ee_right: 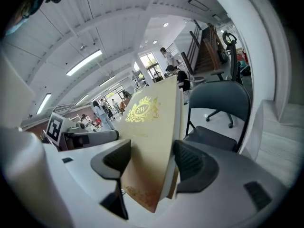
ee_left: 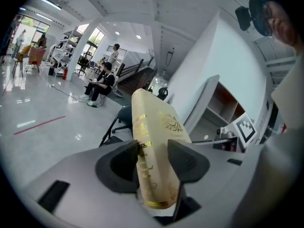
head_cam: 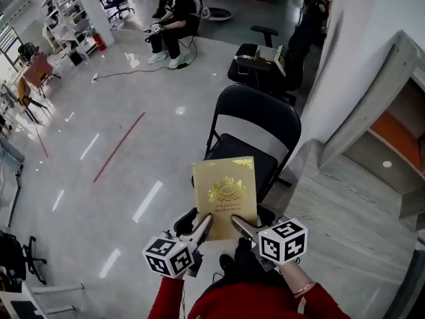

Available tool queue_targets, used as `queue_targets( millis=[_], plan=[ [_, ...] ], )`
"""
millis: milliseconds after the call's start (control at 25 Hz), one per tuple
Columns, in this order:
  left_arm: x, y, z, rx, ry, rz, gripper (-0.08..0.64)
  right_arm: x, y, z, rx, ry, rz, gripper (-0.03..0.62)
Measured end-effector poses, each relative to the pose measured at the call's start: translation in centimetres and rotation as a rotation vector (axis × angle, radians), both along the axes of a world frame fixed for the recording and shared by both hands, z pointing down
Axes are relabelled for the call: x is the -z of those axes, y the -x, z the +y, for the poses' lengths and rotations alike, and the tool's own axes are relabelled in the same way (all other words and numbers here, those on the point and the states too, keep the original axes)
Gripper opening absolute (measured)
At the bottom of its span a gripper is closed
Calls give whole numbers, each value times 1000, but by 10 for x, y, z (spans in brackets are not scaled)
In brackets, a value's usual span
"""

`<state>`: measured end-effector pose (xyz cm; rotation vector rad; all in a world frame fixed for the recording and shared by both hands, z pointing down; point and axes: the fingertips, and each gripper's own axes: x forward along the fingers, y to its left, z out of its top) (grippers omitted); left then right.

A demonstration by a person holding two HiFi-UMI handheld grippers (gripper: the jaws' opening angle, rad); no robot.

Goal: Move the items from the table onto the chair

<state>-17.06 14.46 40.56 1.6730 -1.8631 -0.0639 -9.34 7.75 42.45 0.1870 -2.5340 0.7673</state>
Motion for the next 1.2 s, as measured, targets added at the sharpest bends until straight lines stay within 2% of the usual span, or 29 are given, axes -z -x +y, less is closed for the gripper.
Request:
queue_targets(
  millis=[280, 560, 800, 1200],
  plan=[
    [-35, 55, -87, -114, 77, 11, 209, -39, 48, -76, -102, 78, 18, 305],
    [-75, 85, -141, -257, 147, 51, 209, -78, 70, -116, -252, 151, 83, 305],
    [-144, 103, -184, -468, 237, 100, 209, -144, 81, -139, -429, 245, 161, 305],
    [-282, 118, -202, -590, 395, 171, 209, -282, 91, -141, -568, 429, 212, 305]
  ],
)
